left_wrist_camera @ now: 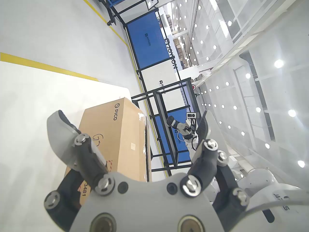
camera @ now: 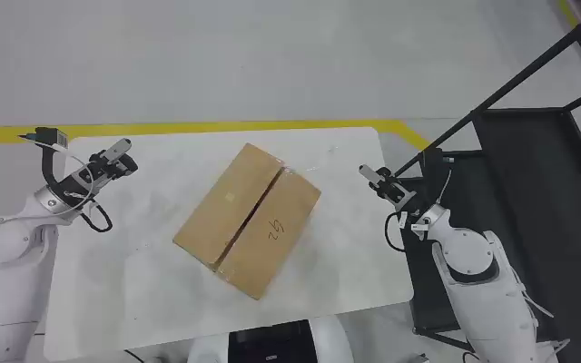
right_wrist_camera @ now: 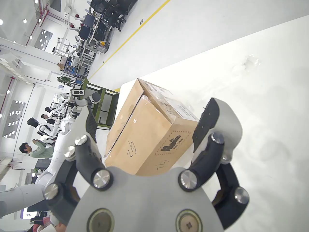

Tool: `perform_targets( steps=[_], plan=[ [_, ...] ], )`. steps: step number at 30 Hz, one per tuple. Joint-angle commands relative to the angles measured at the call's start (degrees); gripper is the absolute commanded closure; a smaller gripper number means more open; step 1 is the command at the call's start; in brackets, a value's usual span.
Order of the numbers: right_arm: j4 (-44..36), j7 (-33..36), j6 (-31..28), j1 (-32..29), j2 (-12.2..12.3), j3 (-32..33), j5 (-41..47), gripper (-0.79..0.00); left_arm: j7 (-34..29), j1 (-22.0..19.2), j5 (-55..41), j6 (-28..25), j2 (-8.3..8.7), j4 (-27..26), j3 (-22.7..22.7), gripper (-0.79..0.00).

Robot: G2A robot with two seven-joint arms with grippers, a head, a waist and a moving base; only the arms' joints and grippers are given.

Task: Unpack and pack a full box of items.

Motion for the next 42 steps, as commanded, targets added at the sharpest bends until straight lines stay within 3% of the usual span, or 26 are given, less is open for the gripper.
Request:
perform_targets(
  steps=[1,7,13,19,28,42],
  plan=[
    [0.0,0.0,0.0,0.0,0.0,0.0,0.0,-0.784,0.0,0.0,0.0,0.0,0.0,0.0,0.0,-0.784],
    [0.0,0.0,0.0,0.0,0.0,0.0,0.0,-0.785,1.8,0.8,0.0,1.8,-0.15,-0.9,0.3,-0.785],
    [0.0,0.0,0.0,0.0,0.0,0.0,0.0,-0.785,1.2,4.9,-0.9,4.9,-0.29,-4.4,1.2,-0.785],
    [0.0,0.0,0.0,0.0,0.0,0.0,0.0,-0.785,-8.1,11.2,-2.7,6.4,0.43,-7.2,-1.1,-0.785],
    [0.0,0.0,0.0,0.0,0.0,0.0,0.0,-0.785,-17.2,19.2,-12.6,12.9,1.12,-12.6,-6.4,-0.785],
    [0.0,0.0,0.0,0.0,0.0,0.0,0.0,-0.785,-16.8,19.4,-14.7,12.0,0.19,-15.1,0.2,-0.785]
  ],
)
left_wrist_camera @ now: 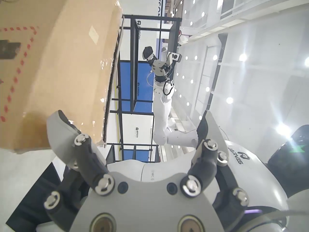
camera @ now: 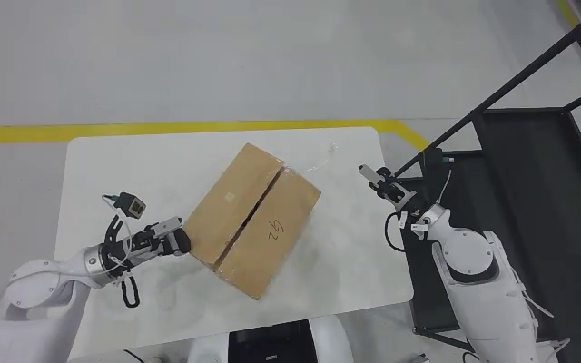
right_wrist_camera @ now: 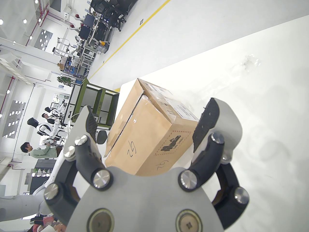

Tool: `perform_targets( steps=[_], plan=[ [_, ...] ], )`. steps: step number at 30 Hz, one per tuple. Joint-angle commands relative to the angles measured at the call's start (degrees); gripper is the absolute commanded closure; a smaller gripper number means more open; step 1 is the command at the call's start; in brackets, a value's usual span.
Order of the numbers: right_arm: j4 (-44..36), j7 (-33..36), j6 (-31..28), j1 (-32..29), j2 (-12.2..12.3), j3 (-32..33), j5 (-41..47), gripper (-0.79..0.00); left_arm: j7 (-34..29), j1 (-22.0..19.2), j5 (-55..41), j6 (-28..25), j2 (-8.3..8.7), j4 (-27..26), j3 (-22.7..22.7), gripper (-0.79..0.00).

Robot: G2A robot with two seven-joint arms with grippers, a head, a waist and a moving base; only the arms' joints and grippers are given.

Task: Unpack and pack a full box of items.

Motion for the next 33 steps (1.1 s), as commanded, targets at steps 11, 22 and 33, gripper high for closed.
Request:
perform_targets(
  steps=[11,22,33],
  plan=[
    [0.0,0.0,0.0,0.0,0.0,0.0,0.0,-0.785,0.3,-0.4,-2.4,-0.4,-0.07,-0.4,-0.7,-0.785],
    [0.0,0.0,0.0,0.0,0.0,0.0,0.0,-0.785,3.1,2.2,-2.5,0.8,-0.25,-2.8,-0.3,-0.785],
    [0.0,0.0,0.0,0.0,0.0,0.0,0.0,-0.785,1.0,15.5,-4.5,2.2,0.0,-7.5,-4.3,-0.785]
  ],
)
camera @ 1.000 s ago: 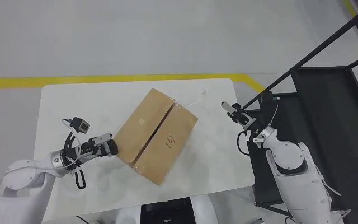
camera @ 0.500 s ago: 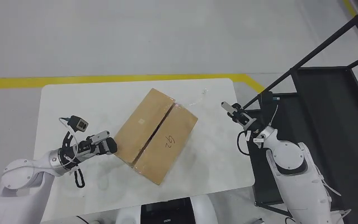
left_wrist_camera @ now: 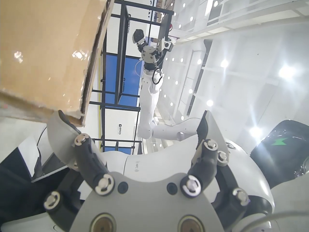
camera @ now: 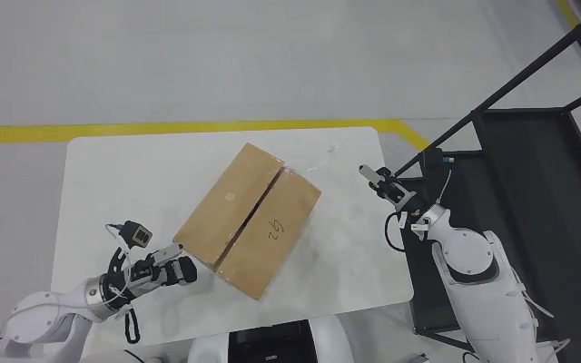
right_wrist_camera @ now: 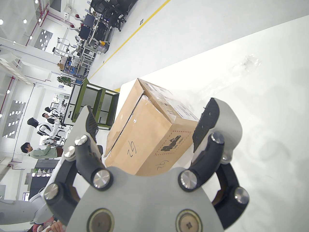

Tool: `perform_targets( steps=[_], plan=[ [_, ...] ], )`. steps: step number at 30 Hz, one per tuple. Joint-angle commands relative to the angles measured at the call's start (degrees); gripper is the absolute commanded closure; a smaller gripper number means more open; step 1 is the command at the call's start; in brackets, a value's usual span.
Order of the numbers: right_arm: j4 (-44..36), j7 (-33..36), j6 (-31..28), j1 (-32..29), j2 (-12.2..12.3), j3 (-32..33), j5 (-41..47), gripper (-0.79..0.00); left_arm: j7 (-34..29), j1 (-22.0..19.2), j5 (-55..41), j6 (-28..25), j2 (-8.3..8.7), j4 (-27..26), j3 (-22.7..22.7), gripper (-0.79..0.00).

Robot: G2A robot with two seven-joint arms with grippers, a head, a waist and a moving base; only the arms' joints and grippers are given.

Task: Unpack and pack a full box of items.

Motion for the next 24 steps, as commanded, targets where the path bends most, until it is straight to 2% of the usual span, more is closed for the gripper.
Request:
perform_targets(
  steps=[1,8,18,24],
  plan=[
    [0.0,0.0,0.0,0.0,0.0,0.0,0.0,-0.785,-0.2,0.9,0.1,0.3,-0.04,0.2,0.4,-0.785],
    [0.0,0.0,0.0,0.0,0.0,0.0,0.0,-0.785,-1.5,-0.7,-2.6,-1.1,-0.49,2.4,3.4,-0.785],
    [0.0,0.0,0.0,0.0,0.0,0.0,0.0,-0.785,-0.5,-7.2,-1.8,-1.2,-1.26,7.2,8.9,-0.785],
    [0.0,0.0,0.0,0.0,0.0,0.0,0.0,-0.785,0.4,-8.7,-3.5,-4.0,-1.7,8.0,9.8,-0.785]
  ],
)
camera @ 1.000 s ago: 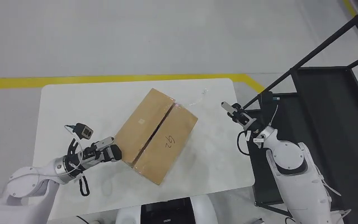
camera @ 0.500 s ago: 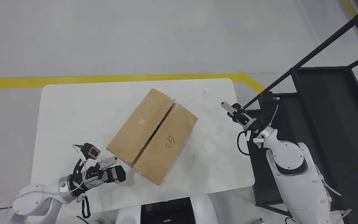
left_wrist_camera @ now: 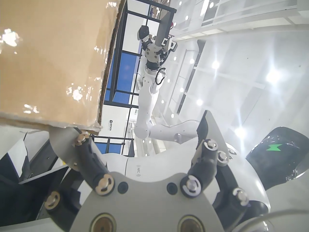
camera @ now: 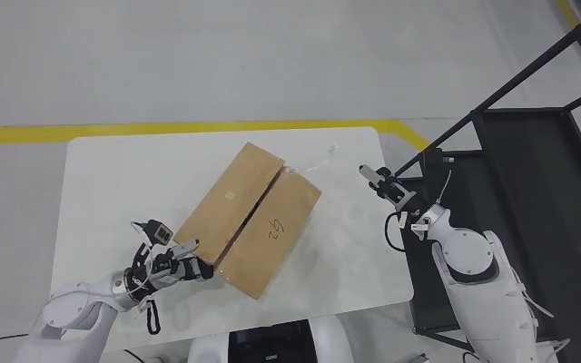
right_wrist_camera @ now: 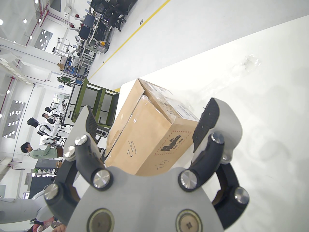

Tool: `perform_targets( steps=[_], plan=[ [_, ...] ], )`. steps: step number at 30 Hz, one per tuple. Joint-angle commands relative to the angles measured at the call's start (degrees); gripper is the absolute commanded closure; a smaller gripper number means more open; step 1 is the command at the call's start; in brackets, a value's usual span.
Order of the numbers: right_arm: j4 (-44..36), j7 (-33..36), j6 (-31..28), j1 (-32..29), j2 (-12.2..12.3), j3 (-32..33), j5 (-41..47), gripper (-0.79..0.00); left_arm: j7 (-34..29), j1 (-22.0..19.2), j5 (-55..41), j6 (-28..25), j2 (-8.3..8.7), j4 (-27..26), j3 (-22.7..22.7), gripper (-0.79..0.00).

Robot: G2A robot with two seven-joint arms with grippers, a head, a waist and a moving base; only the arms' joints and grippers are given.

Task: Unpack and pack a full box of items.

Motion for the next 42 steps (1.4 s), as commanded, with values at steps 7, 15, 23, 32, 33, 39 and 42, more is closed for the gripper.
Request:
perform_targets(
  steps=[7,15,23,32,33,39,42],
  plan=[
    [0.0,0.0,0.0,0.0,0.0,0.0,0.0,-0.785,-1.8,1.7,-9.0,-7.7,-0.47,-2.2,-2.7,-0.785],
    [0.0,0.0,0.0,0.0,0.0,0.0,0.0,-0.785,0.6,1.5,-18.2,-11.2,-1.18,0.3,-5.4,-0.785],
    [0.0,0.0,0.0,0.0,0.0,0.0,0.0,-0.785,5.3,-2.2,-20.0,-10.0,-2.01,7.4,-4.5,-0.785],
    [0.0,0.0,0.0,0.0,0.0,0.0,0.0,-0.785,9.5,-6.4,-15.8,-6.9,-3.02,14.4,-0.3,-0.785],
    [0.0,0.0,0.0,0.0,0.0,0.0,0.0,-0.785,9.5,-6.7,-15.0,-6.5,-3.08,14.8,0.1,-0.785],
    [0.0,0.0,0.0,0.0,0.0,0.0,0.0,-0.785,10.4,-7.8,-13.3,-2.6,-3.39,17.0,1.4,-0.785],
    [0.0,0.0,0.0,0.0,0.0,0.0,0.0,-0.785,10.3,-8.1,-13.7,-2.7,-3.57,17.6,1.3,-0.785]
  ],
)
